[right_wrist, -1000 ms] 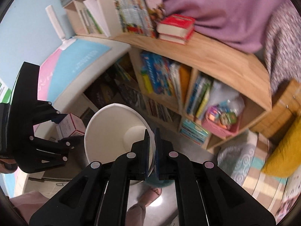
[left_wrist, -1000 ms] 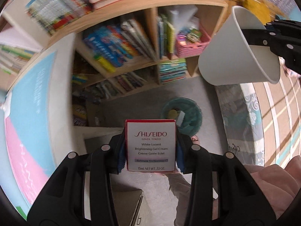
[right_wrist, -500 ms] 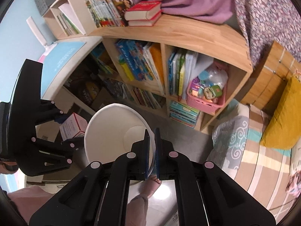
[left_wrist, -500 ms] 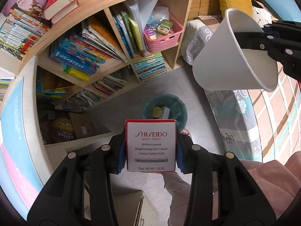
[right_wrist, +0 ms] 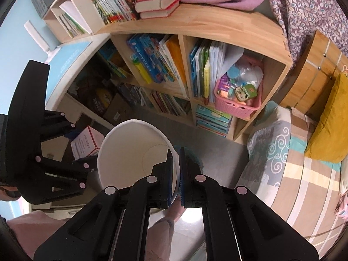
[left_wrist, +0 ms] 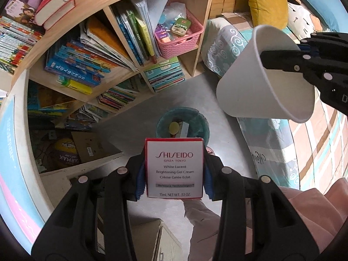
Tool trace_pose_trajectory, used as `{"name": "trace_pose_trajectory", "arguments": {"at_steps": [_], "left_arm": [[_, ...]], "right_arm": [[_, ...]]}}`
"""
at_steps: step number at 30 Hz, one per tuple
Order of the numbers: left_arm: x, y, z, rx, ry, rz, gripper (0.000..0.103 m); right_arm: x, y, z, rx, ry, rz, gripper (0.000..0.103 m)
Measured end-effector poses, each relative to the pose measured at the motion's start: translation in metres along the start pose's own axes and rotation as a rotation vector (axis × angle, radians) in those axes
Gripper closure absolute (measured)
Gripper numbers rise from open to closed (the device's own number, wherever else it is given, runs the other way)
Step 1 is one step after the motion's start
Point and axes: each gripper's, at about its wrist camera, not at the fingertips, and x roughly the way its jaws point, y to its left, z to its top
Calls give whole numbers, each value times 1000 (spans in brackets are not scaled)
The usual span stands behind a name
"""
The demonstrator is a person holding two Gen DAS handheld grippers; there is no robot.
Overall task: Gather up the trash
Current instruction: 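Carry the Shiseido box and white paper cup with both tools over the teal bin, then open both tools over the bin to drop the box and cup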
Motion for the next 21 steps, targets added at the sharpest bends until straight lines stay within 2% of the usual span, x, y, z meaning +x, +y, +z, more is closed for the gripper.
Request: {"name": "trace_pose_trajectory", "arguments": {"at_steps": [21], "left_arm": [[12,-7,5,-12,12,-24,64]], "right_arm": [[14,-7,4,-6,41,14,95]]}}
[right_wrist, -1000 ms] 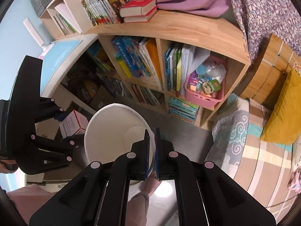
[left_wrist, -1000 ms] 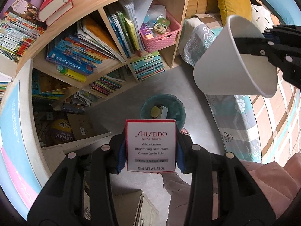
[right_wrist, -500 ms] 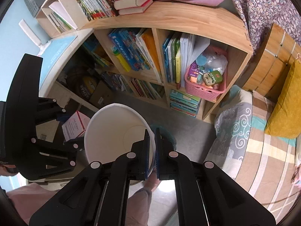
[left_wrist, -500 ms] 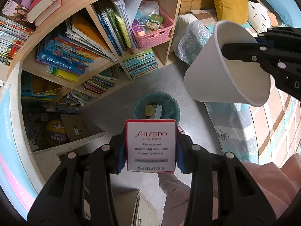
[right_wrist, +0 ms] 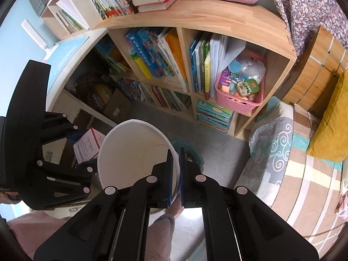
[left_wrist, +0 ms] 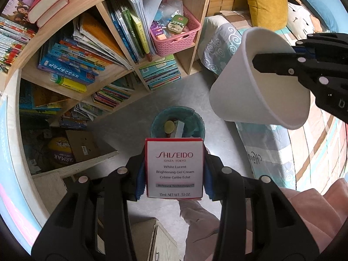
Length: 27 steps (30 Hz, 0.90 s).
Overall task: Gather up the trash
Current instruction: 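Open both tools over the bin to drop the box and cup, then move both open tools back over the now empty table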
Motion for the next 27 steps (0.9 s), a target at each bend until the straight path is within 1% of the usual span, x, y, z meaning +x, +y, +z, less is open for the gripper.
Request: {"name": "trace_pose_trajectory", "arguments": {"at_steps": [3,4,5,6,7,9,12,16,27], "left_arm": [[1,-1,1,2,-1,4,62],[1,-1,1,3,-3,7,52],[1,-1,1,3,-6,13,33],[0,0,1,-3,-12,20,23],[0,1,1,-6,-18,14,11],[0,2,1,-4,-22,12,10],[2,3,2,2,-12,13,10],[1,4,3,5,-16,15,7],[-1,4,5,3,-18,21,7]], "right_arm": [[2,1,1,-11,6,1,92],[3,2,1,-16,11,3,86],[3,2,2,-18,13,4,58],[2,1,2,-16,8,-2,29],[-1,0,2,-12,-9,-10,25],[-5,-2,2,-7,-25,-11,26],[-5,-7,3,4,-17,-16,26],[-7,-12,2,24,-17,-18,26],[-15,-18,-1,34,-45,-19,14]]}}
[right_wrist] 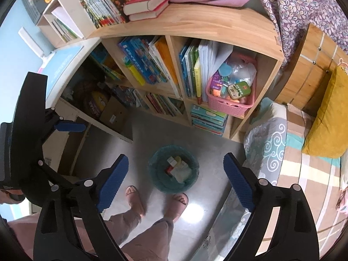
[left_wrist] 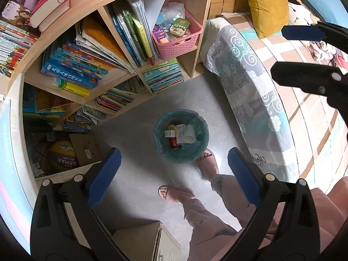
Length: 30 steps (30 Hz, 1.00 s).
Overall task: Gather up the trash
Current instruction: 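Move both open tools back over the now empty table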
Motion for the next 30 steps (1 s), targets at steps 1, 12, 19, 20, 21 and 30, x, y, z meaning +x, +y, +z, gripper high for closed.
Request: {"name": "trace_pose_trajectory", "arguments": {"at_steps": [1,12,19,20,21,30], "left_arm": [[0,0,0,4,3,-2,7],[-4,-4,-10,6,8,3,7],[-10,-3,-18,-2,2,8,7],[-11,-3,-19,-2,1,5,7],[-12,-3,-20,-1,0,1,7],[-28,14,-35,-94,-42,40,7]], "right_arm": [[0,0,0,1,1,1,13],[-5,4,-3,-19,-41,-37,9],[-6,7,-2,-20,-29,-9,9],[-6,9,-1,-23,-27,-11,9],[-5,10,-1,-27,-23,-15,9],[-9,25,12,-76,-37,26,9]]}}
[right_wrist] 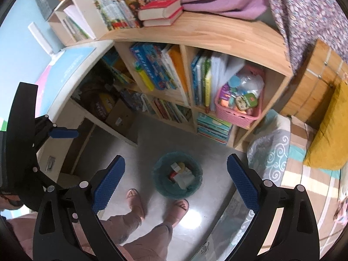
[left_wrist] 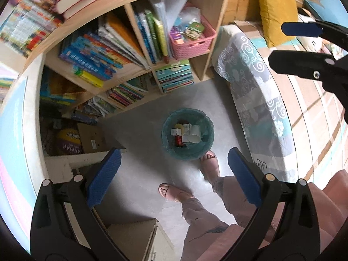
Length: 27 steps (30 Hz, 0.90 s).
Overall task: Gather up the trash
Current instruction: 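Move both open tools back over the now empty table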
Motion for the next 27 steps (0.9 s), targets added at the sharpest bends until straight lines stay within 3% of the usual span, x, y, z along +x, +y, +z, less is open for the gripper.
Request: {"name": "trace_pose_trajectory", "arguments": {"at_steps": [10,19,27], "left_arm": [[-16,32,-23,-153,-34,31,7],[-33,60,-54,-290,-65,130,7],[-52,103,-91,-510,-83,162,7]], "right_arm": [[4,37,21,-140,-6,86,9],[11,81,41,-291,7,157,9],[19,134,57,-434,22,237,9]]}}
